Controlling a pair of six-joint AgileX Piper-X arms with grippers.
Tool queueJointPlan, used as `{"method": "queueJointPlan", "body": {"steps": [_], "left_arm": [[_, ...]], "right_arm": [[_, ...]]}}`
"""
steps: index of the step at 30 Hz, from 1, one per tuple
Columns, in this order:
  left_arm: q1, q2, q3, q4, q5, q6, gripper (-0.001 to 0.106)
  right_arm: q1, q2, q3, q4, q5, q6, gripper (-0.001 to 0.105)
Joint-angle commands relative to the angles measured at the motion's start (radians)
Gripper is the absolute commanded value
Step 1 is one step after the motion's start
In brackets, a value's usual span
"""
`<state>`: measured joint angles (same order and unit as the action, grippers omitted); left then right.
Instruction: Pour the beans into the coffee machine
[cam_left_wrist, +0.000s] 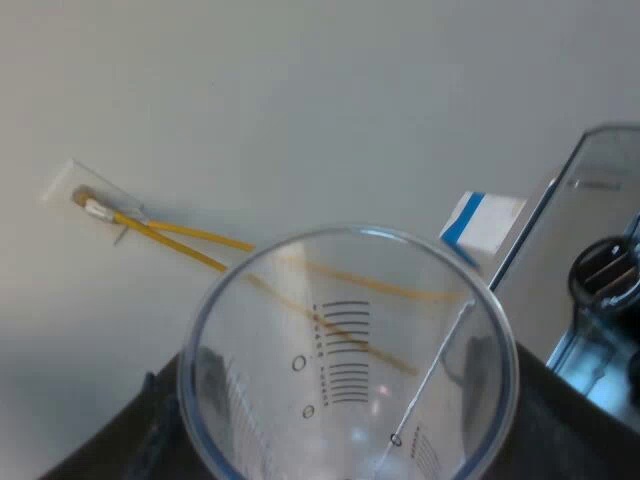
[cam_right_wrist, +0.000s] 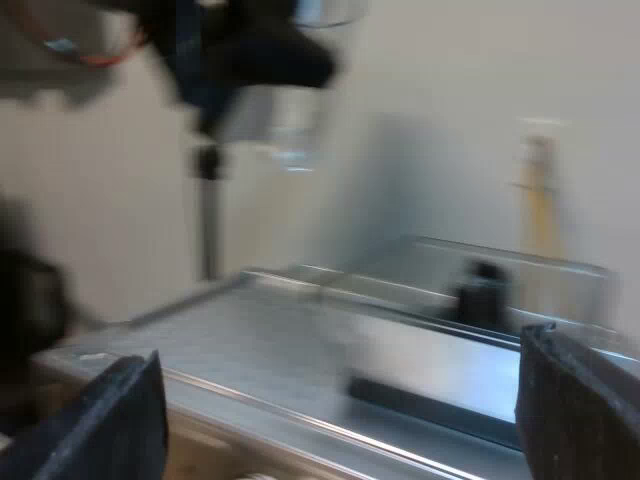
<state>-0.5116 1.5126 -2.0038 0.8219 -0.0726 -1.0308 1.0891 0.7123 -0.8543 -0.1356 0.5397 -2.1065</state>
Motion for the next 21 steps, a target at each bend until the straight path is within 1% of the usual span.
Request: {"method": "queueJointPlan", "body": {"steps": [1,3,4,6,8,10,12,16,21], "left_arm": [[0.000,-0.036,-0.007,0.017,0.003,-0.105,0.000],[0.000,-0.062,-0.007,0.037,0.003,-0.137,0.000],[0.000,-0.065,-0.007,0.040,0.003,-0.141,0.000],[0.000,-0.100,-0.007,0.072,0.003,-0.202,0.000],[0.000,-0.121,-0.007,0.106,0.003,-0.243,0.000],[0.000,-0.141,-0.007,0.153,0.003,-0.274,0.000],[0.000,-0.169,-0.007,0.194,0.003,-0.288,0.000],[0.000,-0.205,-0.007,0.222,0.003,-0.292,0.000],[0.000,-0.234,-0.007,0.251,0.003,-0.328,0.000]], "right_arm": [[0.000,-0.007,-0.011,-0.009,-0.050,-0.007,0.073],[0.018,-0.007,-0.011,-0.007,-0.050,-0.007,0.073],[0.020,-0.007,-0.011,-0.007,-0.050,-0.007,0.073],[0.055,-0.007,-0.011,0.000,-0.051,-0.007,0.073],[0.076,-0.007,-0.011,0.006,-0.051,-0.011,0.073],[0.103,-0.007,-0.011,0.007,-0.051,-0.028,0.073],[0.150,-0.007,-0.011,0.010,-0.051,-0.052,0.073],[0.198,-0.007,-0.011,0.023,-0.027,-0.052,0.073],[0.260,-0.007,-0.013,0.042,0.005,-0.052,0.073]]}}
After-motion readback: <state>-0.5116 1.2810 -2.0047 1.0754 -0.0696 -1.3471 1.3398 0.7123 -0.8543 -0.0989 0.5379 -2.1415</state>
